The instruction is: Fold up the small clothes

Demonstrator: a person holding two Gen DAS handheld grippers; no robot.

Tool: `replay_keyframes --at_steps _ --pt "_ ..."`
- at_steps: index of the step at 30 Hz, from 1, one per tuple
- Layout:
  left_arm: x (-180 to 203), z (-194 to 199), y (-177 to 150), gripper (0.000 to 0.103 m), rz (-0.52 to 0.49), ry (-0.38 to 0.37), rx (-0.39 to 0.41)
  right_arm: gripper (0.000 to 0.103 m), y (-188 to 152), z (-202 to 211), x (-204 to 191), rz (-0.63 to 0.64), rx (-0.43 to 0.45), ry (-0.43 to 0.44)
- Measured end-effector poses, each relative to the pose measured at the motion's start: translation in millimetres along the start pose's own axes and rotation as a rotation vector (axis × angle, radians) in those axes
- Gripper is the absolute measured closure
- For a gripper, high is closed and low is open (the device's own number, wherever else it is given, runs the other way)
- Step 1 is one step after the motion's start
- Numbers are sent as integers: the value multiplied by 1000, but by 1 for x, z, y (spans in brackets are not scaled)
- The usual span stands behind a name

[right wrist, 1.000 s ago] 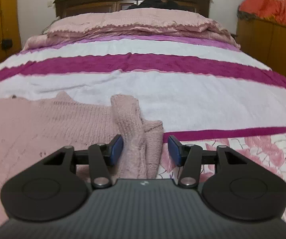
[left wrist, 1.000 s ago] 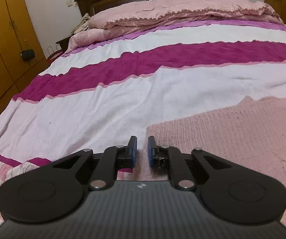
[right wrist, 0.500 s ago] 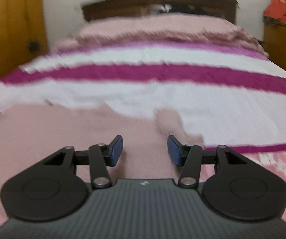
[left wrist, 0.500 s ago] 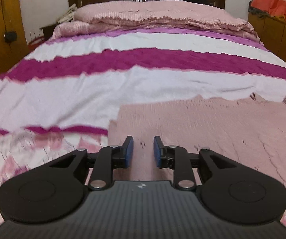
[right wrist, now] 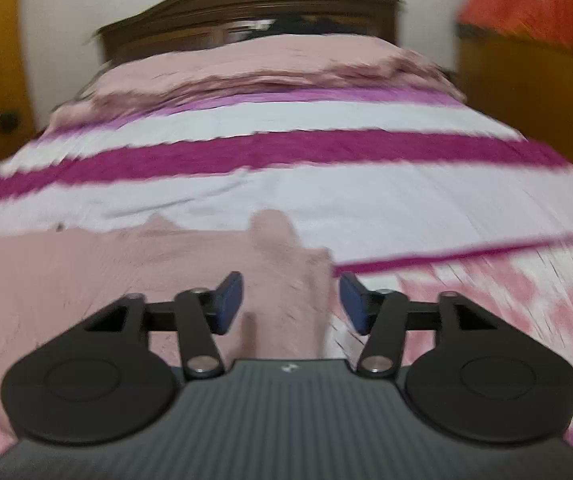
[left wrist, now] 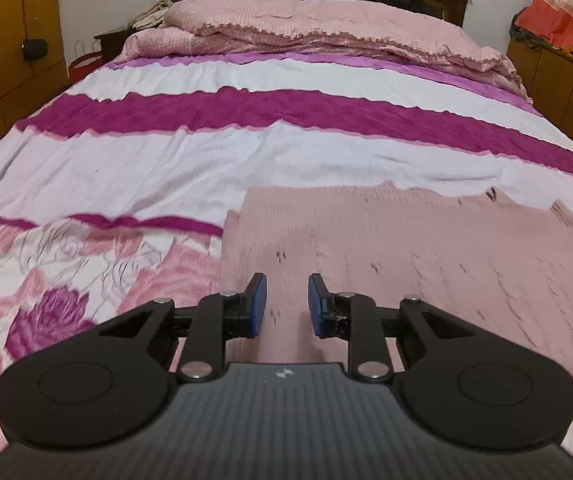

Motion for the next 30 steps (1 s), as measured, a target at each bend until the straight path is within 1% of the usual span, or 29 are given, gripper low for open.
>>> replay_keyframes --at_steps 2,4,6,11,13,16,20,25,30 --pt "1 9 -6 71 14 1 -11 37 -6 9 11 -82 -12 35" --pt "2 17 -13 60 28 -6 -22 37 -13 16 17 -144 -23 64" --pt "4 24 -19 52 37 -5 -31 37 -19 22 20 -184 -28 80" --pt "8 38 -33 46 62 9 -65 37 -41 42 18 -217 -33 103" --pt "10 41 -36 43 62 11 -75 37 -45 44 17 -210 -43 110" --pt "13 43 -42 42 54 24 -90 37 -48 46 18 -192 -34 101" --pt "14 42 -47 41 47 40 -105 37 -51 42 21 -208 -34 157" --pt "10 39 -53 41 52 67 -128 37 -56 24 25 -233 -62 174" --pt "8 38 -53 40 51 92 -129 33 -59 9 31 -292 -56 248"
Point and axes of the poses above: each gripper's, at about its wrist camera, not at the fingertips, and z roughly against the way its jaws point, x to its right, y to its top, the point moved 2 cm from there along -z, roughly the way its jaws point, and after that the axes turned 5 degrees about y, right-handed, at the moved point
